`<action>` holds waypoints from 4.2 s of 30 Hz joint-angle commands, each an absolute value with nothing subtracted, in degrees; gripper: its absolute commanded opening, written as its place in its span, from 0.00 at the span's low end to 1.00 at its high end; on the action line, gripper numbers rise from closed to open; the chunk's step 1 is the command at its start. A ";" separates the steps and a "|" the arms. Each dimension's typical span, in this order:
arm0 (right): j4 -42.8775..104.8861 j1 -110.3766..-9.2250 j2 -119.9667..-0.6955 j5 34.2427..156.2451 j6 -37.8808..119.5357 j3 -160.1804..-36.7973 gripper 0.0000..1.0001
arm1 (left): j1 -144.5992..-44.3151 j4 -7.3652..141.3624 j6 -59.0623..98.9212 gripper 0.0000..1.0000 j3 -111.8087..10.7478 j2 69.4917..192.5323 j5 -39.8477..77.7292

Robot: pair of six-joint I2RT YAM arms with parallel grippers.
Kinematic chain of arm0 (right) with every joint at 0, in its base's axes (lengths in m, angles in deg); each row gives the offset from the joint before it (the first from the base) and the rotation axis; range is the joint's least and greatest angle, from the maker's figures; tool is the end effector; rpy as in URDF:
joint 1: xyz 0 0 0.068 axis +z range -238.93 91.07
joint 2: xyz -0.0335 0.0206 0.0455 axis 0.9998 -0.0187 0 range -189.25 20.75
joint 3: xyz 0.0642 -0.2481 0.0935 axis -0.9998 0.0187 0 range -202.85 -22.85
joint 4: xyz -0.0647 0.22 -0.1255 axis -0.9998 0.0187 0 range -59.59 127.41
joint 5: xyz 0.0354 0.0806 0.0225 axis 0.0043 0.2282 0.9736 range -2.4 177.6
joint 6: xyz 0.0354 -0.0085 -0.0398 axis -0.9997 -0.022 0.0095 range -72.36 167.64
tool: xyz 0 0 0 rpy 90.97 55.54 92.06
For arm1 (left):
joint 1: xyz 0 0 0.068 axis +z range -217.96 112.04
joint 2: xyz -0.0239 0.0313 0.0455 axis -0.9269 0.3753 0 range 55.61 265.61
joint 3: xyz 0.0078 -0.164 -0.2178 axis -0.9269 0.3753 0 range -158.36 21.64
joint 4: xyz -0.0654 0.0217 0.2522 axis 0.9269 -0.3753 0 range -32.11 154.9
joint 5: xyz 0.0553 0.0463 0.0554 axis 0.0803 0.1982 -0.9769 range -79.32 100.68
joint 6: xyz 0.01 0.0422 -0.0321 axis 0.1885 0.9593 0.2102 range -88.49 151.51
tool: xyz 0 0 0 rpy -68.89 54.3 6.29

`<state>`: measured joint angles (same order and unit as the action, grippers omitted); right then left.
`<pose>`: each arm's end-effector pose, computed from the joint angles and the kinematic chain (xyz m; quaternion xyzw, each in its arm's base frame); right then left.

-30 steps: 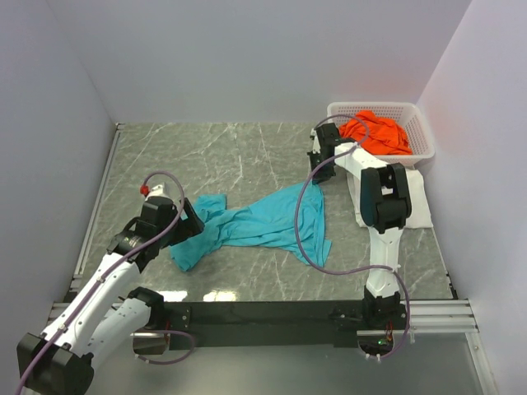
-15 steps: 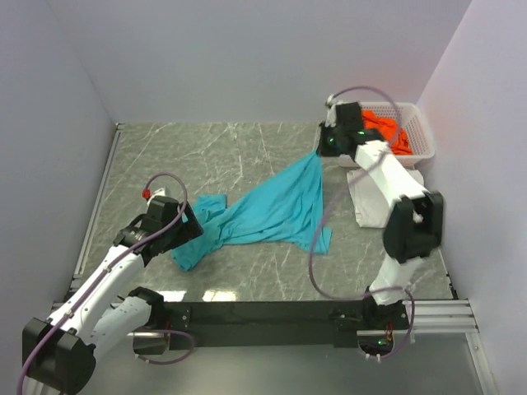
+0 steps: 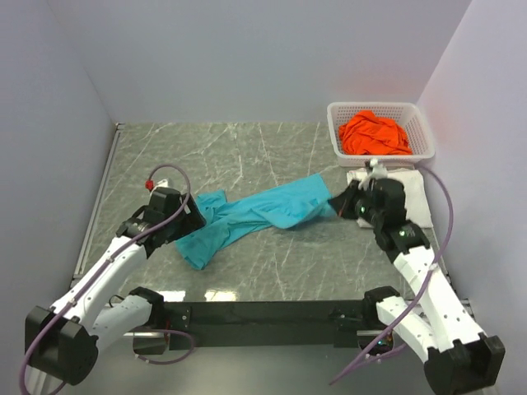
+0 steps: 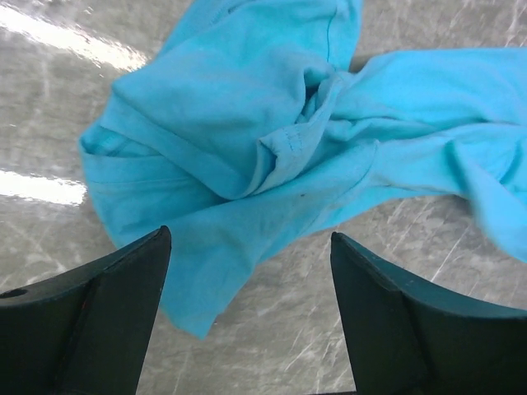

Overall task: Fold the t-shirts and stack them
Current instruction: Flatten the tshirt out

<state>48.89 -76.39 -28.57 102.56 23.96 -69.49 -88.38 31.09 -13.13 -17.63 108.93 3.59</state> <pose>0.1897 0.0515 0.3229 0.0062 0.8212 0.2762 0.4993 0.1777 -0.0615 0.2427 -0.2171 0.9060 -0.1443 0.3335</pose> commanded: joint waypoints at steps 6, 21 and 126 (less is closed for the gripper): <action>51.68 -76.36 -16.26 100.34 16.53 -55.13 0.00 | -88.35 38.52 -12.17 0.81 -18.44 116.15 7.78; 54.05 -76.53 -14.15 95.78 17.49 -53.70 0.00 | -87.03 39.23 -4.62 0.01 -36.35 133.91 -11.88; 55.19 -76.53 -14.85 97.10 18.37 -54.23 0.00 | -83.07 48.47 -25.02 0.16 -8.50 120.03 1.81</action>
